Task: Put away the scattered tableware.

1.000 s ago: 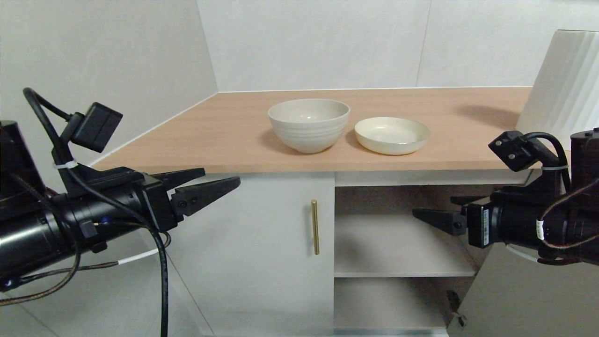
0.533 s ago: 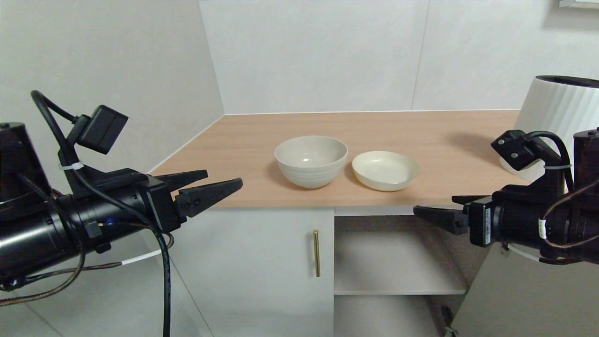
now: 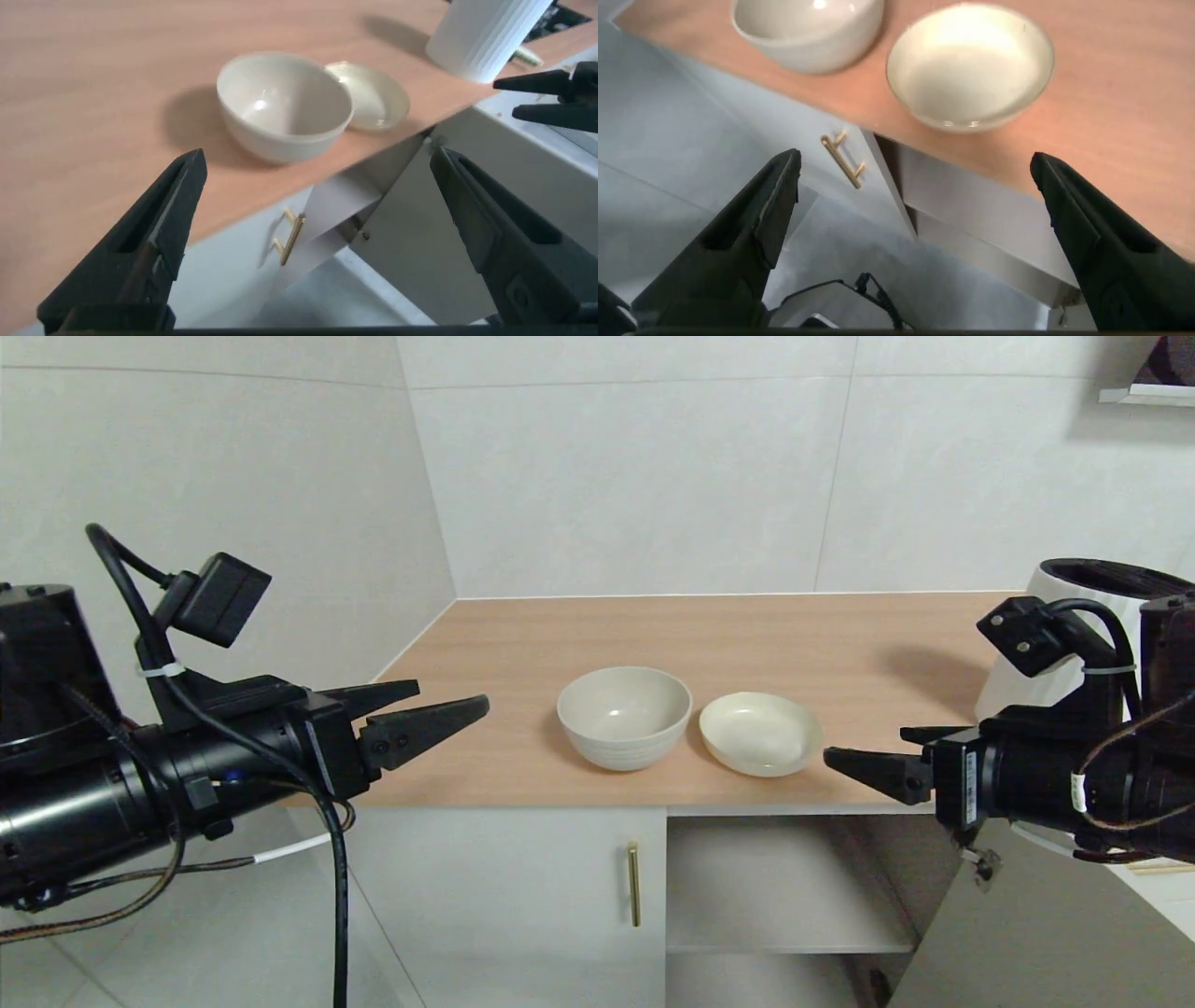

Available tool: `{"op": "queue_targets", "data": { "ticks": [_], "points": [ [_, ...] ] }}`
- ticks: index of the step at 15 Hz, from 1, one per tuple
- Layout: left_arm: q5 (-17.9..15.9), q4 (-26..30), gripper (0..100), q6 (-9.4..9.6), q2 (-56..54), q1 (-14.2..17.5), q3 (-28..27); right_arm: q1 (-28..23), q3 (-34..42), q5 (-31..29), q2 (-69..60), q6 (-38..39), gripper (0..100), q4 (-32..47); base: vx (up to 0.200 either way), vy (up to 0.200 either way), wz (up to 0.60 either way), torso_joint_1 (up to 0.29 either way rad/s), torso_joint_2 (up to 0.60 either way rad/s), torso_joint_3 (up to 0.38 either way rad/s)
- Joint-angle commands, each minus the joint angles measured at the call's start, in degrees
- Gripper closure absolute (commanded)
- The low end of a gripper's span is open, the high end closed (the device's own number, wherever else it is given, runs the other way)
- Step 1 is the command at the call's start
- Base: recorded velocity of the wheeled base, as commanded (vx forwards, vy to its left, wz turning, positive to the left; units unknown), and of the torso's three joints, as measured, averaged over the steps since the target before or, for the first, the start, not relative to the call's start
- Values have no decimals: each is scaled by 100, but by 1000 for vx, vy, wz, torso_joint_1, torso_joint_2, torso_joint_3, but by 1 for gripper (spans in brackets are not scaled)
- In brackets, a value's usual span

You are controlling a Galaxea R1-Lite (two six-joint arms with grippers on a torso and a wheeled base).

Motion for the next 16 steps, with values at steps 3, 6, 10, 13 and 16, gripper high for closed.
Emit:
{"op": "queue_targets", "data": {
  "ticks": [3,6,10,13,16],
  "points": [
    [1,67,0,1,123,-8,-105,4,-38,-16,178,-9,0,-7,0,0,0,80,-180,-100],
    [1,1017,0,1,246,-61,-808,4,-574,-51,424,377,0,204,0,0,0,9,-17,-14],
    [71,3706,0,1,316,-61,-2197,-101,-1752,-60,829,1300,0,1601,0,0,0,0,0,0],
    [115,4216,0,-114,641,-157,-2636,-137,-2631,-842,1646,1608,0,2251,0,0,0,0,0,0],
    [124,4295,0,-896,966,-316,-2900,-137,-2648,-1361,1901,1669,0,2269,0,0,0,0,0,0]
  ]
}}
